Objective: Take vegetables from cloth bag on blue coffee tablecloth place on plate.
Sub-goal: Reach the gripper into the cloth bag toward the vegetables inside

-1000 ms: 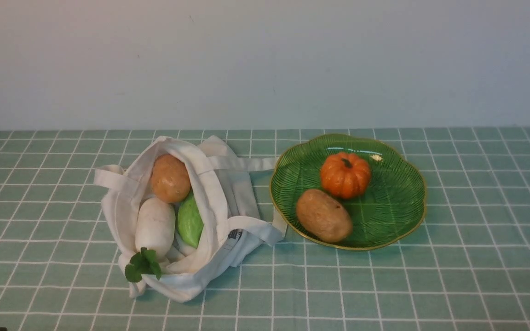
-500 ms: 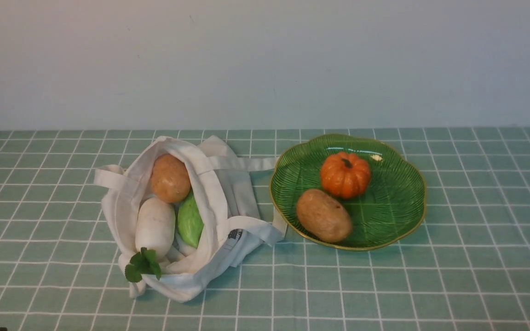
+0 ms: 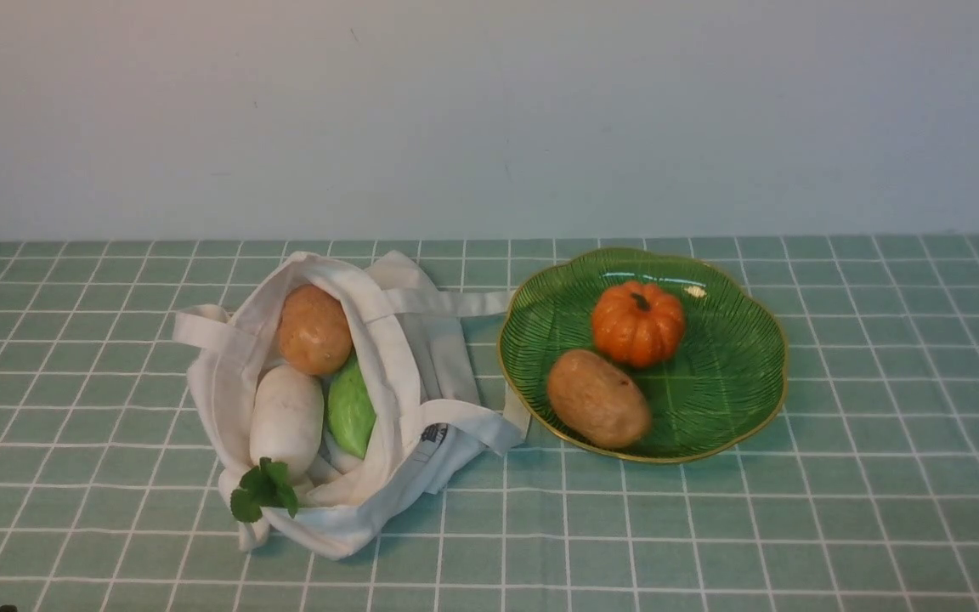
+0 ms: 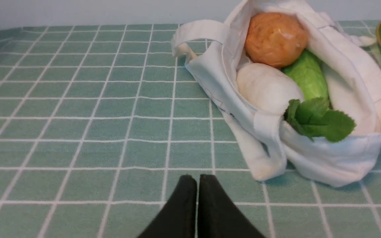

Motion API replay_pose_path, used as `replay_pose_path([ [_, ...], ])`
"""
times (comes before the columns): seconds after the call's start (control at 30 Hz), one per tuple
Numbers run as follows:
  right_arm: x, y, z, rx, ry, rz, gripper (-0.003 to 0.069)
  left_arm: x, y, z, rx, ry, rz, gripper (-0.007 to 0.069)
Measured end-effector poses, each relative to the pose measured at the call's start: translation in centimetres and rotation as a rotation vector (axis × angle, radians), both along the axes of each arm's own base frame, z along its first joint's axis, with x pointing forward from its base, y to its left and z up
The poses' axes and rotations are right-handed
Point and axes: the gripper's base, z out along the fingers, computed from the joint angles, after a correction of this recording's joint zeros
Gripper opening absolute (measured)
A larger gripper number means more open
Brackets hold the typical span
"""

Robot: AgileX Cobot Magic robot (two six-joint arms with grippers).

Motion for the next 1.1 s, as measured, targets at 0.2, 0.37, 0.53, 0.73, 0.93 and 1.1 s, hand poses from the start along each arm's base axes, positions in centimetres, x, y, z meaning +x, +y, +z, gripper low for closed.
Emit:
replay_pose_path([
  [0.2,0.0,0.0,0.0,0.0,0.0,0.0,-0.0015,-0.1,-1.4,0.4,-0.65,0.057,0.033,-0.0005],
  [0.37,0.0,0.0,0.0,0.0,0.0,0.0,-0.0015,-0.2,-2.3,1.2,-1.084,0.096,0.028,-0.0005],
  [0.53,0.0,0.0,0.0,0.0,0.0,0.0,-0.0015,-0.1,-2.3,1.4,-1.122,0.086,0.021,-0.0005],
  [0.73,0.0,0.0,0.0,0.0,0.0,0.0,-0.0015,-0.1,-2.1,2.2,-1.056,0.021,0.006,-0.0005],
  [0.93,0.0,0.0,0.0,0.0,0.0,0.0,-0.0015,-0.3,-2.5,9.2,-0.727,-0.057,-0.124,-0.0005],
  [1.1,0.0,0.0,0.0,0.006,0.001,-0.001,-0.0015,2.6,-2.9,11.6,-0.478,0.238,-0.151,-0.0005],
])
